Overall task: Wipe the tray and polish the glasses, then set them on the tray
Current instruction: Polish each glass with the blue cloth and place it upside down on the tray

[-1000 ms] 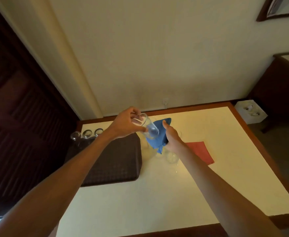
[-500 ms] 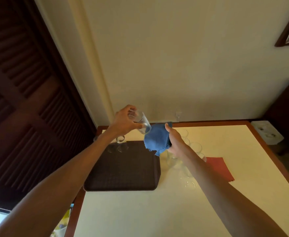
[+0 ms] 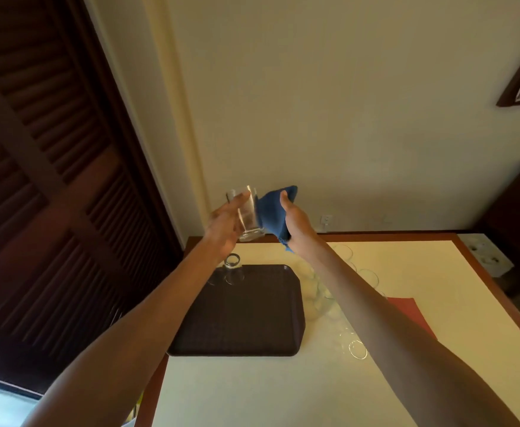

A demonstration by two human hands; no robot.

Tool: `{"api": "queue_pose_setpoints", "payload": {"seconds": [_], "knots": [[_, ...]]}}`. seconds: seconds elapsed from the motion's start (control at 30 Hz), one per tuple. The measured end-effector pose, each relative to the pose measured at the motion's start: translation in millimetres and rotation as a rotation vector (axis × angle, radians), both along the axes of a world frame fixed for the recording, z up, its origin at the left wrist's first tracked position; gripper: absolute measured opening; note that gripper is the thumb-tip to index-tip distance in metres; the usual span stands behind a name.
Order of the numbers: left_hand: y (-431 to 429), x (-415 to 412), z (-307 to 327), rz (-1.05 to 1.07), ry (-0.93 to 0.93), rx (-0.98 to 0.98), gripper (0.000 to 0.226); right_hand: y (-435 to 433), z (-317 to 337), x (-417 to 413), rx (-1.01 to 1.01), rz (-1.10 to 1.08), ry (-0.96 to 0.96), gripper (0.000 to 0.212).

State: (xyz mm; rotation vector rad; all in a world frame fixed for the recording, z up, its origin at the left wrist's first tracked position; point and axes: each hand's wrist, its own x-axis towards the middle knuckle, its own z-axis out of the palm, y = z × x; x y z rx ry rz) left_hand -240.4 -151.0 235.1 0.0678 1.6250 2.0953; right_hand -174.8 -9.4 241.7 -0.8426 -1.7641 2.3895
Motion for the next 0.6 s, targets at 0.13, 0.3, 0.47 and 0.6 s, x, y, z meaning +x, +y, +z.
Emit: {"api": "queue_pose_setpoints", "payload": {"seconds": [0.13,0.3,0.47,0.6], "knots": [[-2.5,3.2,-6.0,-0.031,-0.078,0.04,0.052,-22.7,8.7,-5.4,0.192,0.11,0.09,0.046],[-5.9,7.5,2.4,-0.087,-0.137,0.127,0.065,-51.0,9.8,-0.8,0.445,0.196,0.222,0.039],[-14.6,-6.0,6.0,0.009,-0.253,0.174,0.067,-66.1,-4.5,-1.6,0.533,0.232,0.332,0.075],[-23.0,-12.0,13.3,-0.041,-0.312,0.202,0.065,-74.6,-19.5,3.8,0.977,0.251,0.297,0.064]]}}
